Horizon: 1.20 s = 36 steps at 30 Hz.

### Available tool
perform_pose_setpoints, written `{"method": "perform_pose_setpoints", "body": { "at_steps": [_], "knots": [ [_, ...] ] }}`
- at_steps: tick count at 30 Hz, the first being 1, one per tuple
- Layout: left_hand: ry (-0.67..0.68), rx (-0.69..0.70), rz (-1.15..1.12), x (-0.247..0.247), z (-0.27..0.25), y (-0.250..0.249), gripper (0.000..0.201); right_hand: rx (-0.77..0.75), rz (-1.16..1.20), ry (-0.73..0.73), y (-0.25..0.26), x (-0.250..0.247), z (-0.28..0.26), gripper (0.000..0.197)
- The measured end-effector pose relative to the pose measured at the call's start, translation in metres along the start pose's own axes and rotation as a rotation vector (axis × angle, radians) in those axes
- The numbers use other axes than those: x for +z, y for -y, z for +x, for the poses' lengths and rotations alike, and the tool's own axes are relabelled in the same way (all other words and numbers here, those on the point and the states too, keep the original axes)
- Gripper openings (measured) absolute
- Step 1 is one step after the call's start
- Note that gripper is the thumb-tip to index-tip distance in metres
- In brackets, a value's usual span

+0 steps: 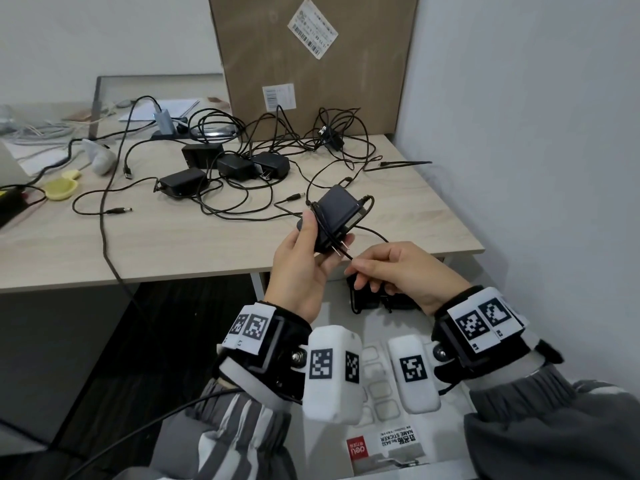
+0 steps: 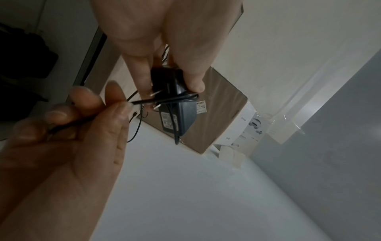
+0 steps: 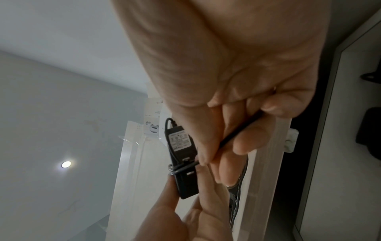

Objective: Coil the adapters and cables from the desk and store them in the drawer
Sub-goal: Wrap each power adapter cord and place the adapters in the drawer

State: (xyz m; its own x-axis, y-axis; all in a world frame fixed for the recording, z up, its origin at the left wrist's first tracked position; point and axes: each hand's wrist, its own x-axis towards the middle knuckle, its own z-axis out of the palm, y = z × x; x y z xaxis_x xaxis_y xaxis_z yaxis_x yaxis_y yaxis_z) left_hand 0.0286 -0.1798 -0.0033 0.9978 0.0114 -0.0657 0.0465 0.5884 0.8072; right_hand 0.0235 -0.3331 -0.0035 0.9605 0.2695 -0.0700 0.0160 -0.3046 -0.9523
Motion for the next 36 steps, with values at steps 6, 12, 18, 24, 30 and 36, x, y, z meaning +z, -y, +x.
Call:
{"method": "perform_pose_setpoints", "body": {
  "at_steps": [6,12,18,24,30,36],
  "knots": [
    [0.08,-0.048,0.199,-0.003,0.002,0.002,0.03,0.001,0.006,-0.152,-0.002,-0.005,0.001,0.015],
    [0.192,-0.16,0.29,-0.003,-0.002,-0.005,0.028,-0.011,0.107,-0.131,-0.004,-0.007,0.002,0.01],
    [0.281,-0.22,0.364,0.0,-0.008,-0.01,0.048,-0.05,0.325,0.033,-0.008,-0.02,0.006,0.044],
    [0.357,-0.193,0.414,-0.007,-0.004,-0.014,0.018,0.035,0.461,0.118,-0.01,-0.034,0.005,0.058],
    [0.421,-0.196,0.475,-0.008,-0.004,-0.01,0.024,0.067,0.407,-0.012,-0.004,-0.034,-0.001,0.02],
    [0.409,-0.177,0.531,-0.007,-0.005,-0.011,0.024,0.127,0.377,-0.105,-0.003,-0.032,0.0,0.022]
  ]
}}
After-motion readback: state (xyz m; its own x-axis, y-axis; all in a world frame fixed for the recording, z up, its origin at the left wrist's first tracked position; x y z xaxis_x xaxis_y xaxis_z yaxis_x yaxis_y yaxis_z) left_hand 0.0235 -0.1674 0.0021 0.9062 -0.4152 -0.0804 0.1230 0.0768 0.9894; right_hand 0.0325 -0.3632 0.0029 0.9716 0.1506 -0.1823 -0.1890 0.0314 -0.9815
